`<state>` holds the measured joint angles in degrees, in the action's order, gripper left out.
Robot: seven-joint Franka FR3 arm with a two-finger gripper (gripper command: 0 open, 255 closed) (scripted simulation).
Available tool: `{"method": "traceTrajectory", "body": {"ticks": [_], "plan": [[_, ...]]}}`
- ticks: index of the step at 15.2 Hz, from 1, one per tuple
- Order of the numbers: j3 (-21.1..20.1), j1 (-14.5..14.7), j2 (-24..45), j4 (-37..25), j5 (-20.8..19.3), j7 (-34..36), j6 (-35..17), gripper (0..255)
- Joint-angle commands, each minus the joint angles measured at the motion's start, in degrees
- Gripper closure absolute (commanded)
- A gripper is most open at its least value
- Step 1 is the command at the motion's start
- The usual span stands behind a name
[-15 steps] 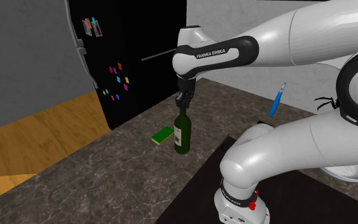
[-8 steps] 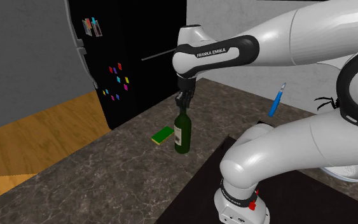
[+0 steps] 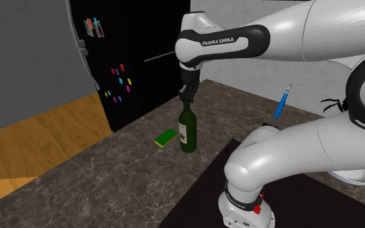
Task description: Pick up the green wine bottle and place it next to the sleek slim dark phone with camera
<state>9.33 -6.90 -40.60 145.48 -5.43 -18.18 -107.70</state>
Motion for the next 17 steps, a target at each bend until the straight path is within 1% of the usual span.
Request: {"method": "traceTrajectory", "body": {"ticks": [1, 17], "plan": [[-0.11, 0.02, -0.22, -1.49, 0.09, -0.05, 1.71, 255], [-0.98, 0.50, 1.01, -14.63, 0.94, -0.15, 13.62, 255]]}}
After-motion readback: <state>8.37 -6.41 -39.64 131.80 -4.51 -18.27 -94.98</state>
